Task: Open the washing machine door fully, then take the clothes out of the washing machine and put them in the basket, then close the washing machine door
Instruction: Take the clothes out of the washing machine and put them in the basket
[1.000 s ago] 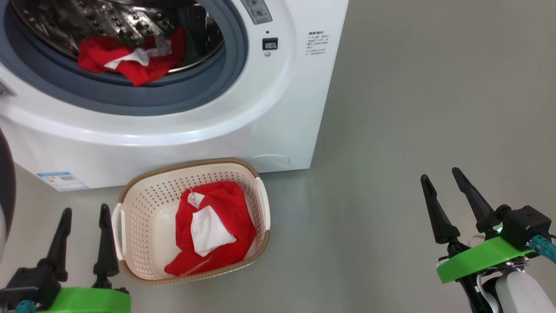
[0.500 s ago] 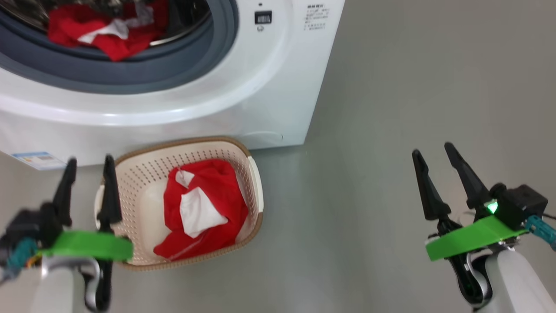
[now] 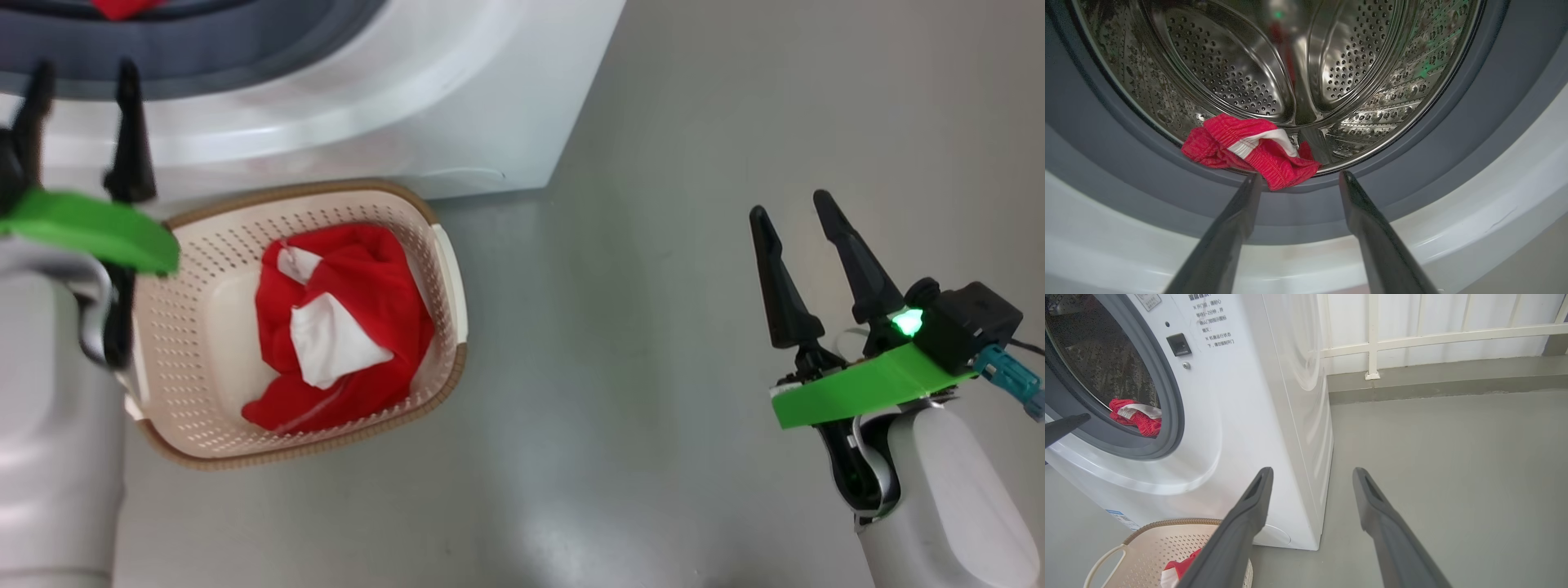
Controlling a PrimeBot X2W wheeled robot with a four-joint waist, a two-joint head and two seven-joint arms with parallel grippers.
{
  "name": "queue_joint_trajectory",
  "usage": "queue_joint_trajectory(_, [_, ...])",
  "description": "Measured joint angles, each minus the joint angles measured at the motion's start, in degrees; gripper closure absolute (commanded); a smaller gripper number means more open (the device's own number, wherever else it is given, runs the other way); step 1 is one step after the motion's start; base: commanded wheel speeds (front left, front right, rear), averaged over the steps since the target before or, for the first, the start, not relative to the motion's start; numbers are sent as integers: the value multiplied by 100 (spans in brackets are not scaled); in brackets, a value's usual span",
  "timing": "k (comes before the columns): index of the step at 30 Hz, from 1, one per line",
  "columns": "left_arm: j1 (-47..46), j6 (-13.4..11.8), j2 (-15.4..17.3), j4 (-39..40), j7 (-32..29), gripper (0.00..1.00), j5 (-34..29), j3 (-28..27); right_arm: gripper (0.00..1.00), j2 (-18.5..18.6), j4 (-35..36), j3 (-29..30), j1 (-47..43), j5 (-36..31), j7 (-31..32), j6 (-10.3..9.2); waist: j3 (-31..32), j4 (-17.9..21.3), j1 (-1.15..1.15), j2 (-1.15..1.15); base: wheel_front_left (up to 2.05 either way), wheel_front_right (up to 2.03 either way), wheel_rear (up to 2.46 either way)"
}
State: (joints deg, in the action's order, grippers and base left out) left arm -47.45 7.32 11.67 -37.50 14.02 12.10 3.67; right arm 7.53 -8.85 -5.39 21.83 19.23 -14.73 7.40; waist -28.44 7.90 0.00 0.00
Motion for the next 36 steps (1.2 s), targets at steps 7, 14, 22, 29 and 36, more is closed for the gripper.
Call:
queue_joint_trajectory(7, [-1100, -65, 109, -945, -118, 0, -100, 58, 0, -78, 1, -68, 154, -1, 0, 0, -303, 173, 0, 0, 0, 0, 0])
queue_joint_trajectory(14, [-1897, -134, 223, -1792, -135, 0, -252, 155, 0, -182, -4, -177, 242, -1, 0, 0, -452, 338, 0, 0, 0, 0, 0])
queue_joint_trajectory(22, [-2580, -153, 387, -2670, -245, 0, -110, 20, 0, -248, -8, -363, 416, -1, 0, 0, -576, 557, 0, 0, 0, 0, 0])
queue_joint_trajectory(29, [-3084, -153, 623, -3150, -294, 0, -34, 23, 0, -294, -8, -471, 437, 0, 0, 0, -712, 757, 0, 0, 0, 0, 0])
queue_joint_trajectory(36, [-3433, -236, 731, -3438, -339, 14, -32, 32, 0, -366, 0, -511, 555, 1, 0, 0, -851, 917, 0, 0, 0, 0, 0])
